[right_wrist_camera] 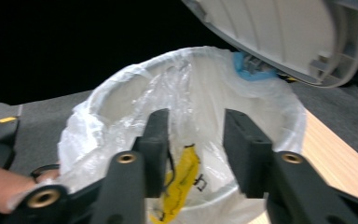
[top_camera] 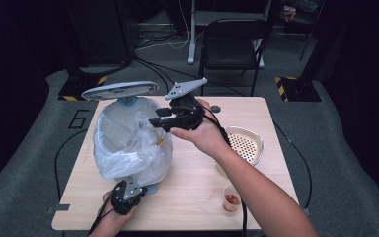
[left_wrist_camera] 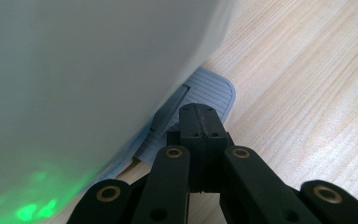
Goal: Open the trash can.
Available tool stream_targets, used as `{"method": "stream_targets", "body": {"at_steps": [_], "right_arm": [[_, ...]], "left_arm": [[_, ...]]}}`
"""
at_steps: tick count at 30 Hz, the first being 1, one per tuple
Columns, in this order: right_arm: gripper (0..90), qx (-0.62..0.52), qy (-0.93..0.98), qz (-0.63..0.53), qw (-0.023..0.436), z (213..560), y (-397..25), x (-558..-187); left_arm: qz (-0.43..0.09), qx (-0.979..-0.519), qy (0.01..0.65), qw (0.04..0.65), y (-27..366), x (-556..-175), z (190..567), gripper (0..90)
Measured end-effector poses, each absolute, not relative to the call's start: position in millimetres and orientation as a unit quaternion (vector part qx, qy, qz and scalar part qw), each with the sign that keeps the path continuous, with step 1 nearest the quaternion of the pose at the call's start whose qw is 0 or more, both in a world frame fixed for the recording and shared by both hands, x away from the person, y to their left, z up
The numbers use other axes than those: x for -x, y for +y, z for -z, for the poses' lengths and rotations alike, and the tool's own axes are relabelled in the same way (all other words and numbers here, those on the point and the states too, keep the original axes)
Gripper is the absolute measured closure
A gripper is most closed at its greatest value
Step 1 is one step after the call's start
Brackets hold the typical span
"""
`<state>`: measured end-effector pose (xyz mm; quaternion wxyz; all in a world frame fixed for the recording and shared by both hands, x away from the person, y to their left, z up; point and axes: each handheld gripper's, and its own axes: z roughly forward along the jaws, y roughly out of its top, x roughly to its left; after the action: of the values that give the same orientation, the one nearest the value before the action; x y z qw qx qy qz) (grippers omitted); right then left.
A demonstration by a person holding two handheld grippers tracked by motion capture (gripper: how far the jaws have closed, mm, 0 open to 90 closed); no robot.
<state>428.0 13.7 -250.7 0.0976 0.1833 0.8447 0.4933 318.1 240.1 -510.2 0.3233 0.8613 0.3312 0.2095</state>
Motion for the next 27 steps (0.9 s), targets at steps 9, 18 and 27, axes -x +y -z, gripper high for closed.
{"method": "stream_targets", "body": {"at_steps": [9, 18, 27], "right_arm": [[43.5, -0.190, 0.828, -0.516, 0.112, 244, 4, -427], [38.4, -0.199, 0.809, -0.539, 0.125, 239, 0, -426], [40.6, -0.203, 0.818, -0.523, 0.129, 239, -5, -427]], "left_arm": [[-0.208, -0.858, 0.337, 0.327, 239, -318, 511, 90.0], [-0.207, -0.861, 0.333, 0.324, 240, -318, 510, 90.0], [-0.208, -0.861, 0.333, 0.324, 240, -318, 510, 90.0]]}}
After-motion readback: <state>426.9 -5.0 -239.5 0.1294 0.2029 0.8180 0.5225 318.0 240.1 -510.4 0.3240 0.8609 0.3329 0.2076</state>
